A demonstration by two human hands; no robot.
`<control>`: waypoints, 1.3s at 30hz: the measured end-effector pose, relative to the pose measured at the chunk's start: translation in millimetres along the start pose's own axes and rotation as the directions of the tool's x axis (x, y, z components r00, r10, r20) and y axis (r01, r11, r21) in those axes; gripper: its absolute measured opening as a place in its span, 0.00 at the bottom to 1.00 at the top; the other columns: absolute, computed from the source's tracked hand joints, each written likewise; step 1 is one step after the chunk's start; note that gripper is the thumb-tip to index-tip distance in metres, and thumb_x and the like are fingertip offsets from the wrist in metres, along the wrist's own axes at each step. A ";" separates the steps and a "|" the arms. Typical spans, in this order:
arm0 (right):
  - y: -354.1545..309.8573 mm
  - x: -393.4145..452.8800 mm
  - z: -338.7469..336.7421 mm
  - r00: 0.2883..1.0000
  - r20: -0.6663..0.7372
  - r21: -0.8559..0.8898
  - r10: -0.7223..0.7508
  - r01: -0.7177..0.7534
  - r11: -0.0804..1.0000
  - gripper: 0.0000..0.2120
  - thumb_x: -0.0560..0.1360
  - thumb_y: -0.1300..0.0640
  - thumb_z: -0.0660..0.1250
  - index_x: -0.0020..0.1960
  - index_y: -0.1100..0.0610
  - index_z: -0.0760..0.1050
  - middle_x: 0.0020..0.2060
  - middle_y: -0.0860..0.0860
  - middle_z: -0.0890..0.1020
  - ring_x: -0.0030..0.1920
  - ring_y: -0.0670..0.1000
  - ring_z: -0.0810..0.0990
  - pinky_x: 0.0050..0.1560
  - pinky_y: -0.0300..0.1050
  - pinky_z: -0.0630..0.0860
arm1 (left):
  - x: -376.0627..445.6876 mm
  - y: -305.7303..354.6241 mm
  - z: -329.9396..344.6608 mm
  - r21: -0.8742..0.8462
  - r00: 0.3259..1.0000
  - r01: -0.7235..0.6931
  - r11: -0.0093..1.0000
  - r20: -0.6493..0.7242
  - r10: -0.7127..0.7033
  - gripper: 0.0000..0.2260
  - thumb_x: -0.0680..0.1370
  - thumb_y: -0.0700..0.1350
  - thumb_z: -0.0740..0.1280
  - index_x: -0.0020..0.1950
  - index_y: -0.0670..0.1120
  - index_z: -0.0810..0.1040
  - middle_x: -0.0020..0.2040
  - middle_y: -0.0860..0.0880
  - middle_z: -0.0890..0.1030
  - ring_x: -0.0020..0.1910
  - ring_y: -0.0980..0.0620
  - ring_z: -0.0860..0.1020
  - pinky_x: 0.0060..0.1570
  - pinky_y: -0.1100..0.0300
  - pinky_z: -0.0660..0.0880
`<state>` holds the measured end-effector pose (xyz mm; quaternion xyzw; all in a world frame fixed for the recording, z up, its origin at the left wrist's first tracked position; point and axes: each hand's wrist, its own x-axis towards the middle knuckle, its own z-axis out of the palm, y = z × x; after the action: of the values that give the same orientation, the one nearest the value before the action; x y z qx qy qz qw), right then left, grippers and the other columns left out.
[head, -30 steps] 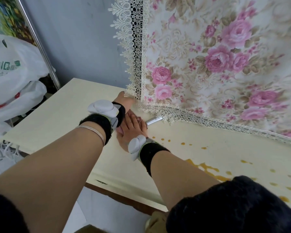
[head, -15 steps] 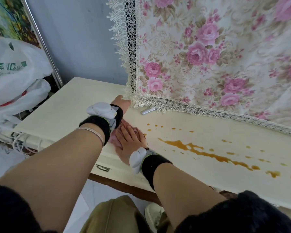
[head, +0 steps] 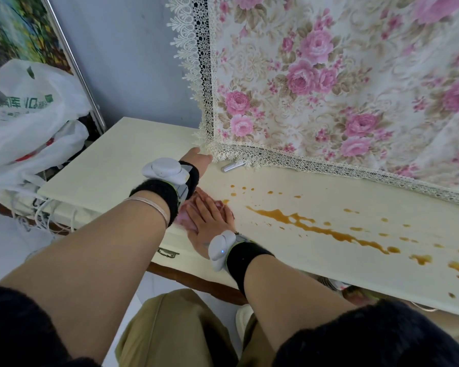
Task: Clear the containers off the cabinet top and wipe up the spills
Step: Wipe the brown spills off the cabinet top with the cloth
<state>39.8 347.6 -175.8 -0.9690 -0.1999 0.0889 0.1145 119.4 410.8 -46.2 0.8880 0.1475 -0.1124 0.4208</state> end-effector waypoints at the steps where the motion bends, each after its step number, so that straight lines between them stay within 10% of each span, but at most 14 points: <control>1: 0.8 2.4 1.5 1.000 -0.012 0.004 0.019 -0.019 1.000 0.38 0.69 0.40 0.33 0.79 0.45 0.46 0.79 0.46 0.45 0.78 0.52 0.40 0.74 0.60 0.38 | -0.6 -2.3 1.9 -0.007 1.000 0.002 1.000 0.004 -0.002 0.25 0.81 0.46 0.58 0.77 0.42 0.56 0.76 0.43 0.62 0.74 0.45 0.64 0.69 0.58 0.63; 6: 17.1 15.0 -8.1 0.996 -0.013 0.009 0.087 -0.087 0.996 0.28 0.80 0.44 0.48 0.78 0.44 0.45 0.79 0.44 0.44 0.78 0.50 0.39 0.74 0.60 0.38 | 2.3 -15.1 6.1 0.021 0.999 0.035 0.999 0.008 -0.035 0.24 0.81 0.46 0.58 0.77 0.44 0.57 0.75 0.44 0.64 0.72 0.45 0.66 0.68 0.59 0.63; 22: 97.3 22.4 -35.9 0.951 0.010 0.071 0.308 -0.308 0.949 0.28 0.81 0.44 0.45 0.78 0.44 0.40 0.78 0.43 0.39 0.77 0.49 0.35 0.75 0.61 0.36 | 16.4 2.8 50.3 0.107 0.999 -0.007 0.994 0.040 0.003 0.19 0.81 0.43 0.58 0.73 0.45 0.67 0.74 0.46 0.67 0.72 0.45 0.67 0.69 0.59 0.63; 26: 117.1 14.3 -39.7 0.940 -0.018 0.099 0.341 -0.338 0.936 0.28 0.81 0.45 0.46 0.79 0.44 0.41 0.78 0.44 0.39 0.77 0.49 0.35 0.75 0.62 0.37 | 17.1 6.4 58.2 0.136 0.998 -0.033 0.990 0.055 0.026 0.09 0.80 0.41 0.58 0.59 0.45 0.74 0.58 0.40 0.74 0.53 0.47 0.72 0.43 0.62 0.68; 32: 155.5 -7.5 -48.0 0.904 -0.011 0.133 0.428 -0.423 0.896 0.29 0.81 0.46 0.48 0.79 0.45 0.42 0.78 0.44 0.39 0.77 0.50 0.35 0.75 0.61 0.38 | 12.1 22.5 72.9 0.160 0.994 -0.070 0.985 0.096 0.055 0.19 0.82 0.42 0.57 0.73 0.43 0.66 0.75 0.45 0.64 0.73 0.46 0.65 0.70 0.60 0.61; 39: 180.0 -28.7 -48.3 0.849 -0.035 0.146 0.527 -0.517 0.843 0.29 0.81 0.45 0.47 0.79 0.44 0.42 0.78 0.44 0.39 0.78 0.50 0.37 0.75 0.61 0.39 | 6.5 38.4 88.9 0.169 0.986 -0.107 0.980 0.145 0.083 0.20 0.82 0.41 0.56 0.74 0.43 0.65 0.76 0.46 0.64 0.74 0.47 0.64 0.73 0.59 0.60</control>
<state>90.4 166.0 -172.2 -0.9798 0.0819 0.0936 0.1565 132.4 319.3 -76.0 0.9179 0.0652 -0.1655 0.3548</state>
